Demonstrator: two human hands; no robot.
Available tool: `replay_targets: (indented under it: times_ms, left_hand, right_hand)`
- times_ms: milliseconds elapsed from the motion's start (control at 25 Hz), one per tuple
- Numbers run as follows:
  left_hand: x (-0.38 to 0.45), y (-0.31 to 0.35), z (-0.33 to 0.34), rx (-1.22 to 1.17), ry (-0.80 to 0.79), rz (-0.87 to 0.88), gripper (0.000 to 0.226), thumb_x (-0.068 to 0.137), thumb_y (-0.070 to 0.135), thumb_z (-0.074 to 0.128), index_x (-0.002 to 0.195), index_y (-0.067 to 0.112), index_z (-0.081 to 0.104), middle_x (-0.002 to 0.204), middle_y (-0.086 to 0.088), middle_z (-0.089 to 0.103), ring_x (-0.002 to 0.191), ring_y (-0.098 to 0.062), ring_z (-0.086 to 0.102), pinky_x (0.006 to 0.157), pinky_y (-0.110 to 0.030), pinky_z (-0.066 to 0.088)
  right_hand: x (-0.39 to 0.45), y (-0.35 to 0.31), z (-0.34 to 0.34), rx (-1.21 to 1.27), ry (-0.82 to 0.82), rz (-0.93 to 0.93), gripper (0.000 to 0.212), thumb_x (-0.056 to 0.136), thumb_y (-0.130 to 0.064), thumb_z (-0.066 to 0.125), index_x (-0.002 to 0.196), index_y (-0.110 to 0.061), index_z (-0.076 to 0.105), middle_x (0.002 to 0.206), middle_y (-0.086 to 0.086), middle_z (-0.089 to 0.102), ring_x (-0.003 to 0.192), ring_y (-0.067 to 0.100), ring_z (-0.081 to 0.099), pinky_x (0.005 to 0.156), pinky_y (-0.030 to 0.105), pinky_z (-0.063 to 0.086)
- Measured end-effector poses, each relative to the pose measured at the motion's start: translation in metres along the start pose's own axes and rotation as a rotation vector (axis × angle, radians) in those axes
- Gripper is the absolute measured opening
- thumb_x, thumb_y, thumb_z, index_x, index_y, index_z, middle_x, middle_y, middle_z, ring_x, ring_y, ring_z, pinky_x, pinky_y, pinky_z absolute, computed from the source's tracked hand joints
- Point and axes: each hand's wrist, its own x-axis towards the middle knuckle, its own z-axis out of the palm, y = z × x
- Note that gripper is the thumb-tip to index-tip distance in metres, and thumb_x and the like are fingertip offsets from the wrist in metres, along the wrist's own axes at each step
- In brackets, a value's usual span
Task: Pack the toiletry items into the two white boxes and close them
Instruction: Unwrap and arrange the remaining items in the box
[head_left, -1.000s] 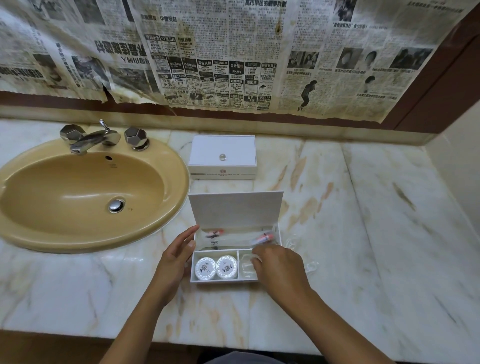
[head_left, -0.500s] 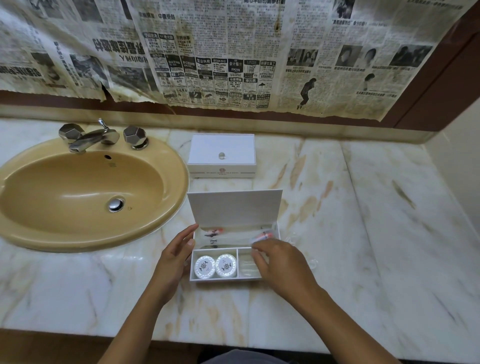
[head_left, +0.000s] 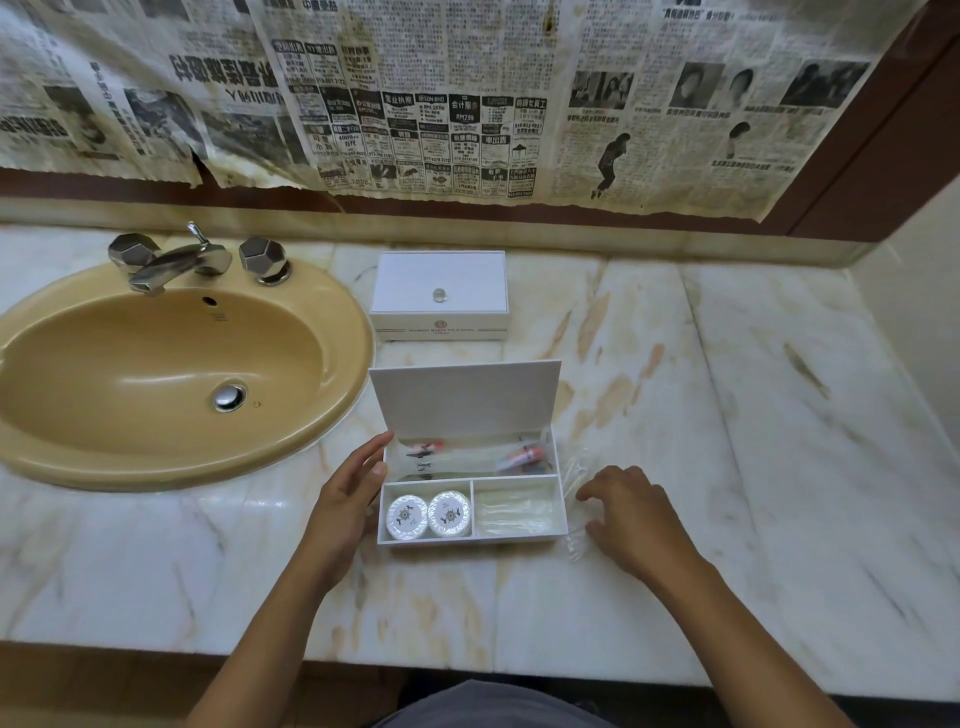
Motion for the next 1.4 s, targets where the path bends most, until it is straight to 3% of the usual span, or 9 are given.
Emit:
replay_targets:
  times_ms: [120,320,640,760,880,1000,1160,1320,1400]
  left_hand:
    - [0.001,-0.002,0.0,-0.002,-0.002,0.003,0.033,0.105,0.027,0.05,0.127,0.047,0.064,0.13,0.006,0.068,0.123,-0.019,0.064,0.105,-0.043,0.049]
    - [0.001,-0.004,-0.001,-0.003,-0.011,0.0,0.033,0.105,0.027,0.05,0.127,0.049,0.064,0.134,0.003,0.067,0.125,-0.02,0.062,0.109,-0.048,0.046]
    - [-0.003,0.003,0.003,-0.036,-0.001,-0.006,0.034,0.106,0.022,0.049,0.127,0.044,0.064,0.126,0.008,0.071,0.116,-0.015,0.068,0.085,-0.026,0.056]
    - [-0.002,0.002,0.002,-0.02,-0.002,0.001,0.034,0.105,0.026,0.05,0.126,0.048,0.064,0.13,0.007,0.068,0.121,-0.016,0.065,0.095,-0.034,0.054]
    - [-0.002,0.0,0.001,-0.012,0.001,0.002,0.033,0.105,0.028,0.051,0.125,0.05,0.064,0.133,0.01,0.066,0.125,-0.014,0.062,0.095,-0.033,0.051]
    - [0.0,-0.002,0.0,-0.01,-0.008,0.006,0.033,0.105,0.027,0.051,0.125,0.05,0.064,0.135,0.009,0.065,0.127,-0.015,0.061,0.105,-0.039,0.048]
    - [0.001,-0.003,-0.001,-0.007,-0.006,0.011,0.033,0.105,0.028,0.051,0.126,0.05,0.064,0.133,0.011,0.066,0.125,-0.014,0.062,0.104,-0.038,0.049]
    - [0.002,-0.005,-0.002,0.003,-0.012,0.007,0.032,0.104,0.032,0.052,0.125,0.053,0.063,0.136,0.007,0.065,0.13,-0.02,0.058,0.11,-0.052,0.045]
    - [0.001,-0.005,-0.003,-0.003,-0.011,0.008,0.031,0.104,0.033,0.052,0.124,0.053,0.063,0.137,0.006,0.064,0.131,-0.021,0.058,0.109,-0.053,0.045]
  right_hand:
    - [-0.004,0.0,0.007,-0.038,-0.058,0.0,0.038,0.082,-0.017,0.059,0.118,-0.029,0.059,0.125,-0.008,0.049,0.117,0.016,0.04,0.086,0.029,0.033]
    - [-0.002,-0.003,0.012,-0.019,-0.033,0.012,0.024,0.083,-0.015,0.059,0.102,-0.024,0.07,0.109,-0.005,0.056,0.104,0.016,0.045,0.074,0.025,0.031]
    - [-0.004,-0.005,0.0,0.068,0.057,0.057,0.019,0.089,-0.017,0.051,0.095,-0.025,0.068,0.098,-0.004,0.065,0.091,0.018,0.056,0.068,0.026,0.036]
    - [-0.003,-0.005,-0.006,0.108,0.078,0.1,0.016,0.09,-0.023,0.052,0.086,-0.028,0.067,0.089,-0.002,0.067,0.081,0.021,0.059,0.065,0.028,0.043]
    - [-0.004,-0.01,-0.019,0.109,0.142,0.082,0.015,0.092,-0.027,0.053,0.09,-0.028,0.068,0.092,-0.004,0.067,0.085,0.019,0.059,0.07,0.03,0.047]
    - [-0.006,-0.022,-0.035,0.114,0.223,0.025,0.017,0.094,-0.027,0.052,0.098,-0.024,0.068,0.096,-0.005,0.062,0.089,0.016,0.056,0.072,0.027,0.044]
    - [-0.009,-0.048,-0.048,0.212,0.283,-0.088,0.016,0.093,-0.026,0.056,0.1,-0.023,0.07,0.089,-0.007,0.051,0.089,0.014,0.053,0.069,0.023,0.036]
    - [-0.008,-0.077,-0.032,0.186,0.167,-0.203,0.017,0.091,-0.021,0.054,0.092,-0.021,0.071,0.1,-0.003,0.057,0.102,0.014,0.052,0.07,0.023,0.035]
    - [-0.005,-0.088,-0.02,0.133,0.056,-0.207,0.016,0.088,-0.015,0.054,0.084,-0.017,0.07,0.097,0.004,0.061,0.099,0.019,0.056,0.07,0.025,0.04]
